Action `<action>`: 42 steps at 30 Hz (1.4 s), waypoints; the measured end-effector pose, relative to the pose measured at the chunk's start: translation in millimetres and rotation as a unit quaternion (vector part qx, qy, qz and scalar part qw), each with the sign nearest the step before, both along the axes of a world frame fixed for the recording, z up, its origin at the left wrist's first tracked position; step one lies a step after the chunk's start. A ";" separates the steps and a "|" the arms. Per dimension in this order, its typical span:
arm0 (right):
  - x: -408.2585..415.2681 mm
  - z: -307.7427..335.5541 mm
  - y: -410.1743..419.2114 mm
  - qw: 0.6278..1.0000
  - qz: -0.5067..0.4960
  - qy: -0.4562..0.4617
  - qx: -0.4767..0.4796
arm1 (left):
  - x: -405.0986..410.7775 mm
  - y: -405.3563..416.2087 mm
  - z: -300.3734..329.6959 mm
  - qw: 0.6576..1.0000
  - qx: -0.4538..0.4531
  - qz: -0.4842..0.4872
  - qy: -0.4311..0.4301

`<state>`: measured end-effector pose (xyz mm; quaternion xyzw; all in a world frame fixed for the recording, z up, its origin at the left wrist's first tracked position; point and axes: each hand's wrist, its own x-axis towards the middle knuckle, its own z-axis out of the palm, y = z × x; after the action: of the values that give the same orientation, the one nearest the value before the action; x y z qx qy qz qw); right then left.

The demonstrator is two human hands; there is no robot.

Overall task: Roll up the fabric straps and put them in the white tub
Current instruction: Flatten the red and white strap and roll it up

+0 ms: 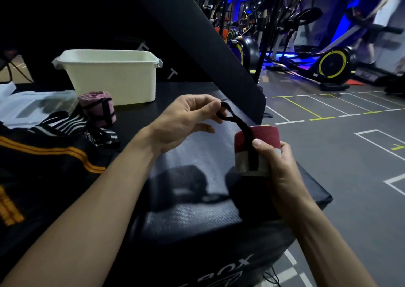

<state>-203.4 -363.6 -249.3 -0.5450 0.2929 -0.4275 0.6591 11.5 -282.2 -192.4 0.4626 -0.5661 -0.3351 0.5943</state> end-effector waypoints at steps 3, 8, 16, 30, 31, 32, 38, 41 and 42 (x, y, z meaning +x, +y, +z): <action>-1.0 -0.1 0.2 1.000 0.008 0.007 -0.004 | -1.1 3.9 5.9 0.996 0.019 -0.070 0.058; -2.2 -0.4 1.6 1.000 0.017 0.012 -0.006 | -3.4 6.9 13.7 0.975 0.085 -0.094 0.180; -5.5 16.8 9.9 0.974 0.188 -0.071 0.102 | -17.9 -13.0 -11.6 0.980 0.190 0.007 0.059; -11.9 19.2 12.1 0.958 0.228 -0.093 0.147 | -63.0 -24.2 -26.4 0.987 0.152 0.043 -0.004; -12.2 18.4 10.3 0.967 0.196 -0.089 0.133 | -65.0 -24.5 -25.7 0.988 0.146 0.054 0.007; -11.4 17.2 8.2 0.979 0.155 -0.083 0.106 | -65.4 -25.2 -25.7 0.988 0.137 0.068 0.020; -6.1 0.5 -2.1 0.987 -0.090 0.015 -0.133 | -59.2 -34.5 -31.5 0.975 0.016 0.223 0.008; 2.5 -0.6 2.1 0.972 -0.097 0.044 -0.209 | -57.4 -36.6 -35.0 0.960 -0.010 0.277 -0.035; 6.2 0.4 6.7 0.971 -0.077 0.049 -0.219 | -56.7 -37.3 -35.5 0.954 -0.017 0.295 -0.053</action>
<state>-197.2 -356.9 -248.9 -0.6720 0.2658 -0.5034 0.4736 -45.3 -319.5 -227.9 0.6156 -0.4407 -0.1100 0.6439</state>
